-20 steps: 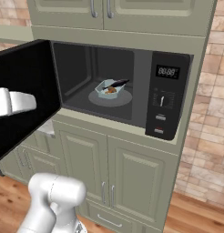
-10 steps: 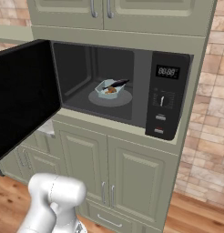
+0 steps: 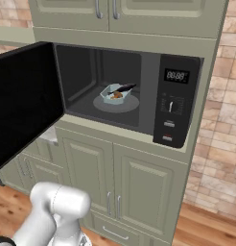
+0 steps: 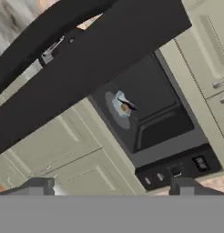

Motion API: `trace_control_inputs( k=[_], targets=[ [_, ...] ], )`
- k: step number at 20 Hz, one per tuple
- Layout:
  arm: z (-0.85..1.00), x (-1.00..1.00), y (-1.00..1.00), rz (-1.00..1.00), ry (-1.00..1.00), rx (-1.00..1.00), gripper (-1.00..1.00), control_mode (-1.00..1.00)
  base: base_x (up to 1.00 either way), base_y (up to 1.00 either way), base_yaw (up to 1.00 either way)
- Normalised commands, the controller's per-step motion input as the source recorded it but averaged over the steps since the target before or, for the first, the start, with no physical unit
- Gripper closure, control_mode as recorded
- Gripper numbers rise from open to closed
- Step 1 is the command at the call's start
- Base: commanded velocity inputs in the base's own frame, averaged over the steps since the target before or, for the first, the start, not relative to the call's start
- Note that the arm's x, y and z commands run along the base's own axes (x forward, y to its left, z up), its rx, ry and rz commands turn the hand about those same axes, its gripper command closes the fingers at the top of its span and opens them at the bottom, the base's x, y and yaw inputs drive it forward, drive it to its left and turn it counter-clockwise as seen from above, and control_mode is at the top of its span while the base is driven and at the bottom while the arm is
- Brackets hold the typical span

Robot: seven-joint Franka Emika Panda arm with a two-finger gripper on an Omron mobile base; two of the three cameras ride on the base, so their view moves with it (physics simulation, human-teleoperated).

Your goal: Place the tupperware containing the fish and mushroom meal in the microwave. Close the microwave door and press the start button to reheat the meal.

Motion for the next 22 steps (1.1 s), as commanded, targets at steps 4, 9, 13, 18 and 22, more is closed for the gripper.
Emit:
trace_control_inputs(
  k=[4,9,13,18,22],
  targets=[
    [-0.03,0.05,1.0,-0.03,0.01,-0.35,-1.0,-1.0,0.0,0.0,0.0],
    [-0.07,0.23,0.94,-0.04,0.03,-0.32,-1.0,-1.0,0.0,0.0,0.0],
    [-0.1,0.48,0.73,-0.09,0.07,-0.25,-1.0,-1.0,0.0,0.0,0.0],
    [-0.14,0.69,0.59,-0.11,0.09,-0.22,-1.0,-1.0,0.0,0.0,0.0],
    [-0.15,0.73,0.54,-0.14,0.09,-0.23,-1.0,-1.0,0.0,0.0,0.0]
  ],
)
